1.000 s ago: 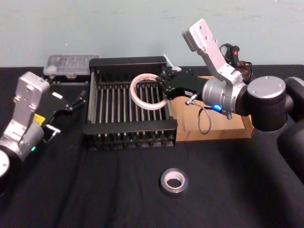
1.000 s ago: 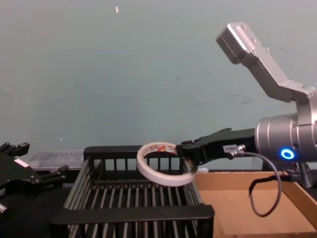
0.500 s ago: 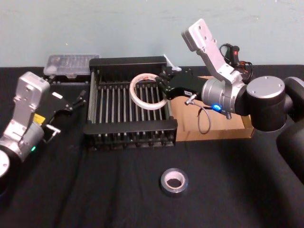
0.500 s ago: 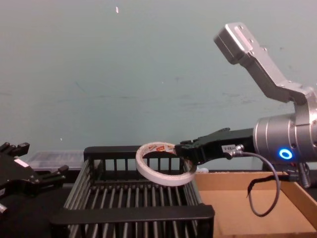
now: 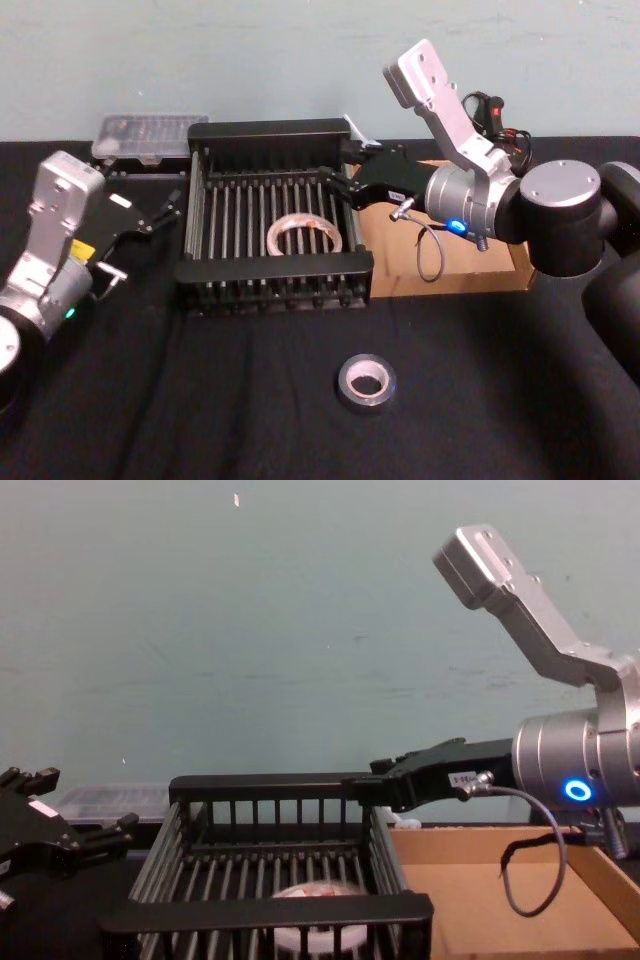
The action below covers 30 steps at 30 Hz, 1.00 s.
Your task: Pick up the white tape and place it into the black box , Pick up the silver tape and place it into the brown box.
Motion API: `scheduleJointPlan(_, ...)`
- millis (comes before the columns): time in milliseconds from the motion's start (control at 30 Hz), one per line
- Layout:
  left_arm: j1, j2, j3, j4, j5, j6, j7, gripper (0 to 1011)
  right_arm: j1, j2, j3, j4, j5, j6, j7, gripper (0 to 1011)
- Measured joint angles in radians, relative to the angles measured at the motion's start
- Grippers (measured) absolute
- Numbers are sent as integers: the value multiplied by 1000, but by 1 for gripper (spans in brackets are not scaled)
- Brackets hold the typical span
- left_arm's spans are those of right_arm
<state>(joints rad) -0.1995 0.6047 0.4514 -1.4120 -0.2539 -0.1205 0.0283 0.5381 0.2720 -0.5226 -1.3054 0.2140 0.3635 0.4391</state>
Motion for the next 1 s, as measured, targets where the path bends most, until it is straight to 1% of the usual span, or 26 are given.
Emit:
scheduleJointPlan(67, 0, 0, 0, 0, 0, 0, 0, 1001, 0, 0, 0, 0, 0, 0, 0, 443)
scheduleJointPlan(133, 0, 0, 0, 0, 0, 0, 0, 1002, 0, 0, 0, 0, 0, 1, 0, 543)
scheduleJointPlan(167, 0, 0, 0, 0, 0, 0, 0, 1001, 0, 0, 0, 0, 0, 1, 0, 543)
scheduleJointPlan(233, 0, 0, 0, 0, 0, 0, 0, 1001, 0, 0, 0, -1, 1, 1, 0, 648)
scheduleJointPlan(267, 0, 0, 0, 0, 0, 0, 0, 1001, 0, 0, 0, -1, 1, 1, 0, 658)
scheduleJointPlan(333, 0, 0, 0, 0, 0, 0, 0, 1001, 0, 0, 0, -1, 1, 1, 0, 726)
scheduleJointPlan(367, 0, 0, 0, 0, 0, 0, 0, 1001, 0, 0, 0, -1, 1, 1, 0, 726)
scheduleJointPlan(400, 0, 0, 0, 0, 0, 0, 0, 1001, 0, 0, 0, -1, 1, 1, 0, 784)
scheduleJointPlan(433, 0, 0, 0, 0, 0, 0, 0, 1001, 0, 0, 0, -1, 1, 1, 0, 797)
scheduleJointPlan(467, 0, 0, 0, 0, 0, 0, 0, 1001, 0, 0, 0, -1, 1, 1, 0, 848)
scheduleJointPlan(500, 0, 0, 0, 0, 0, 0, 0, 1001, 0, 0, 0, -1, 1, 1, 0, 848)
scheduleJointPlan(533, 0, 0, 0, 0, 0, 0, 0, 1001, 0, 0, 0, -1, 1, 1, 0, 891)
scheduleJointPlan(567, 0, 0, 0, 0, 0, 0, 0, 1001, 0, 0, 0, -1, 1, 1, 0, 906)
scheduleJointPlan(667, 0, 0, 0, 0, 0, 0, 0, 1001, 0, 0, 0, -1, 1, 1, 0, 998)
scheduleJointPlan(867, 0, 0, 0, 0, 0, 0, 0, 1001, -3, 4, 1, -8, 2, 0, 1, 1000)
scheduleJointPlan(1000, 0, 0, 0, 0, 0, 0, 0, 1001, -16, 20, 12, -37, 11, 3, 6, 1002)
